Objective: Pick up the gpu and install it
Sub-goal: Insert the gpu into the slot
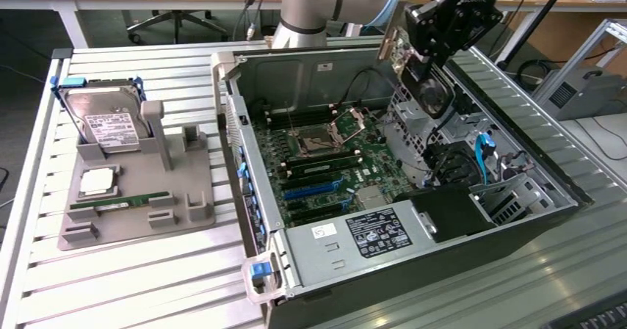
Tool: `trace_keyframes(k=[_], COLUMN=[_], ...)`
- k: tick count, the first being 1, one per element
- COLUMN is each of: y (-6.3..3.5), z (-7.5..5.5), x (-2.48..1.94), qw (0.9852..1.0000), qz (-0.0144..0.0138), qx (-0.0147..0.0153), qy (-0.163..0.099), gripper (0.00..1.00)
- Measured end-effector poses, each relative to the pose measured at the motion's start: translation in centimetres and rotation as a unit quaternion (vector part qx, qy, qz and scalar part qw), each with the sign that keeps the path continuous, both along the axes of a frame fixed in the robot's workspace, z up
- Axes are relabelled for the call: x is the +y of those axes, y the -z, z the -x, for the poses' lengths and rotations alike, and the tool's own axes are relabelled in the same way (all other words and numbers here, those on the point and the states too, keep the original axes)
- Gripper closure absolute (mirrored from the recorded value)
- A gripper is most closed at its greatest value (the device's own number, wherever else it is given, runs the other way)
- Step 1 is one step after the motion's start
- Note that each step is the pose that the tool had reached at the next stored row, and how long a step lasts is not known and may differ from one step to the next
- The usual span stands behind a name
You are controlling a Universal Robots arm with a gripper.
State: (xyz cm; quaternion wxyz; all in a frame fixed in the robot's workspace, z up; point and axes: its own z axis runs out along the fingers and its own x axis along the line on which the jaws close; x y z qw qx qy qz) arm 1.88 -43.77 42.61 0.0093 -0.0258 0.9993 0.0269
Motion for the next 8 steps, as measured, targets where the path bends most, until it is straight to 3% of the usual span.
trace_keyframes(k=[2, 5, 8], y=[0.01, 0.05, 0.08], z=[0.00, 0.00, 0.00], x=[0.00, 0.00, 0.00], qw=[0.9995, 0.9966, 0.9939], qz=[0.0002, 0.0006, 0.0009], qx=[0.0000, 0.0000, 0.0000], qy=[-0.030, -0.083, -0.110], gripper=[0.73, 0.73, 0.73])
